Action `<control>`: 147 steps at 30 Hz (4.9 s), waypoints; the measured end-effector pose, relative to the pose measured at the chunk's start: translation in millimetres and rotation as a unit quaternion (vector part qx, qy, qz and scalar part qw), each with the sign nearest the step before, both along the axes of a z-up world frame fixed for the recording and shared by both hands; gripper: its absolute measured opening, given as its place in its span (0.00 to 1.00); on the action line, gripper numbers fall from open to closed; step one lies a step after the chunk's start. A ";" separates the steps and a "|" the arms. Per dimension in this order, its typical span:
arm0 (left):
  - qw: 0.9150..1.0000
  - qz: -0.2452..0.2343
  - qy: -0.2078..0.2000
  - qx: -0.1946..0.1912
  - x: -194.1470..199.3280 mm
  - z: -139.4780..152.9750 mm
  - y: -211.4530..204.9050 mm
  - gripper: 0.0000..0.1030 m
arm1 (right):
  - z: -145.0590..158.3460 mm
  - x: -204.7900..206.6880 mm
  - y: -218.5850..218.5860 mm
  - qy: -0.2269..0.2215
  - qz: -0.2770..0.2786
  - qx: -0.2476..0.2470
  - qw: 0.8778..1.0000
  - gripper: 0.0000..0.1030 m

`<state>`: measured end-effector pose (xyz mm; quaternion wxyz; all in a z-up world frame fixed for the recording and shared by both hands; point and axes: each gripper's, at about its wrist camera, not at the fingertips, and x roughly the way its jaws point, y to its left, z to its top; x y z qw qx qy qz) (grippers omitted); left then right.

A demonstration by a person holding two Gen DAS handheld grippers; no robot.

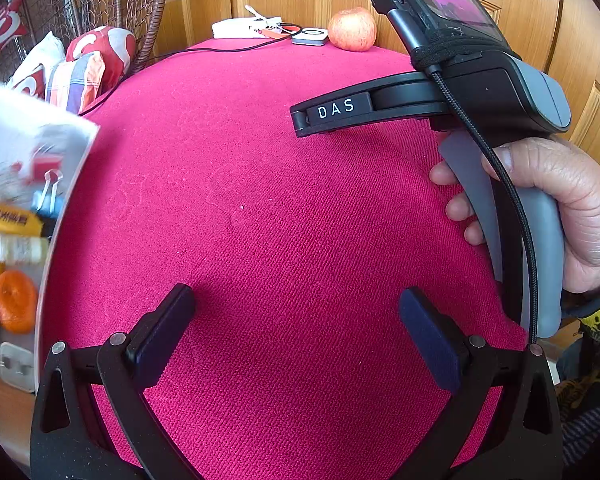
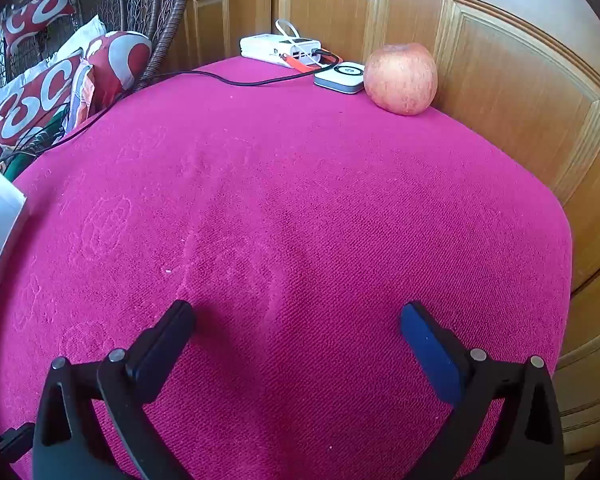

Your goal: Organize rigid objects

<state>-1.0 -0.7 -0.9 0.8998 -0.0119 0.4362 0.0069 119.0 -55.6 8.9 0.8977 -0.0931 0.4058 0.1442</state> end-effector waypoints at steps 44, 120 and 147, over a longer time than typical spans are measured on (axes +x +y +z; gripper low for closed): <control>1.000 -0.001 0.001 0.000 2.0 1.5 1.8 1.00 | 0.5 0.1 0.9 0.000 0.000 0.000 1.000 1.00; 1.000 -0.012 -0.015 0.015 -5.2 9.8 -6.9 1.00 | 0.1 0.4 0.5 -0.003 0.000 0.005 1.000 1.00; 0.951 0.265 -0.113 -0.108 -172.9 66.9 109.9 1.00 | -0.2 0.5 0.7 -0.004 0.000 0.007 1.000 1.00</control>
